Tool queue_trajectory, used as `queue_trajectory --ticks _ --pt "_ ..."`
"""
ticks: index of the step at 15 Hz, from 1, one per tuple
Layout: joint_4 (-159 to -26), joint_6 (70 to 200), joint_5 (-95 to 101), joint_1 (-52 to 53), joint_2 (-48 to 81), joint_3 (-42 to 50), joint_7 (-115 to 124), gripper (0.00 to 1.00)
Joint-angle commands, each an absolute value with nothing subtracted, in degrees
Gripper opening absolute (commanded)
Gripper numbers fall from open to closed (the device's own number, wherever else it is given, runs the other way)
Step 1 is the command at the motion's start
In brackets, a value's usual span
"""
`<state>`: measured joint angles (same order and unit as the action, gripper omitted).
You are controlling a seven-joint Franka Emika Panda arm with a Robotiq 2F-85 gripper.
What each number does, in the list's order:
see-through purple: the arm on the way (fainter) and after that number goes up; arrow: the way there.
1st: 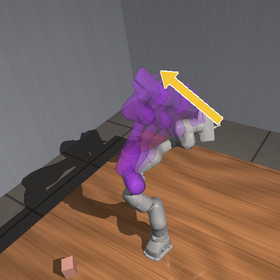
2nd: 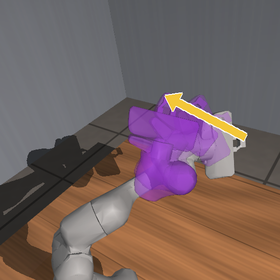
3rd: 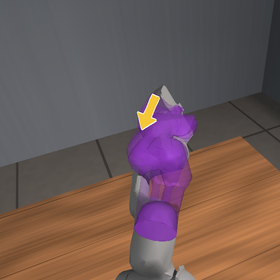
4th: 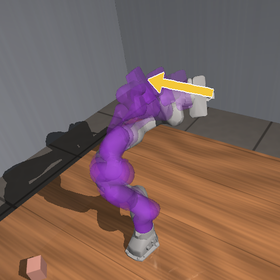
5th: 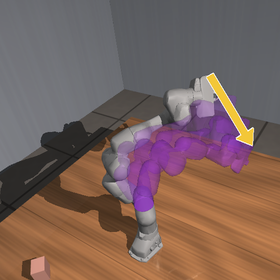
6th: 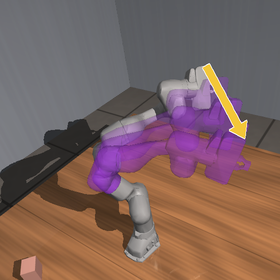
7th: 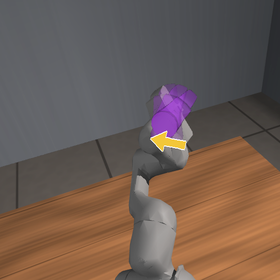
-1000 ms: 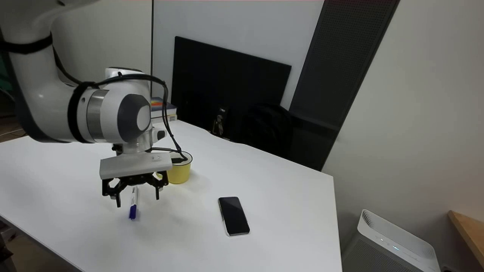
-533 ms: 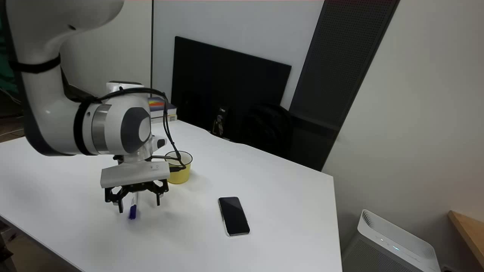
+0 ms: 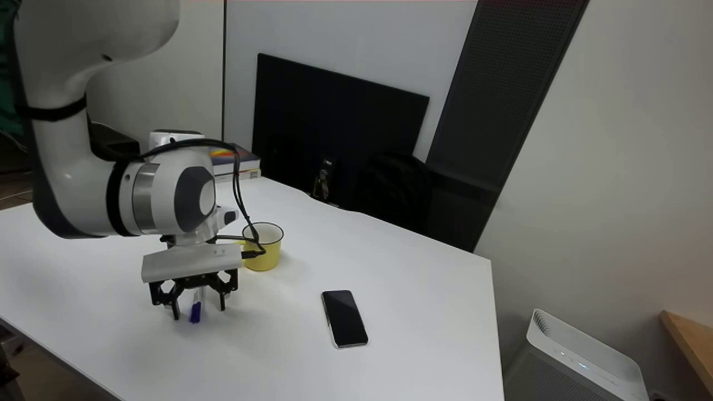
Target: Put the marker in the cup
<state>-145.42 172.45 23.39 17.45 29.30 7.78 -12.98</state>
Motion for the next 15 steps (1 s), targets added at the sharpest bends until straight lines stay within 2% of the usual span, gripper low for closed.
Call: queue_trajectory --ticks 1,8,9,10,15 --pt "-144.5 173.1 23.6 18.3 30.2 8.4 -10.3 0.52" --pt "-144.2 172.4 22.5 15.4 29.7 7.3 -11.1 0.05" --pt "-144.2 172.0 22.1 15.0 29.5 7.1 -11.1 0.03" --pt "-144.3 171.8 21.5 14.1 29.3 6.4 -11.4 0.05" --pt "-144.2 169.5 19.2 10.2 28.0 4.1 -12.6 0.06"
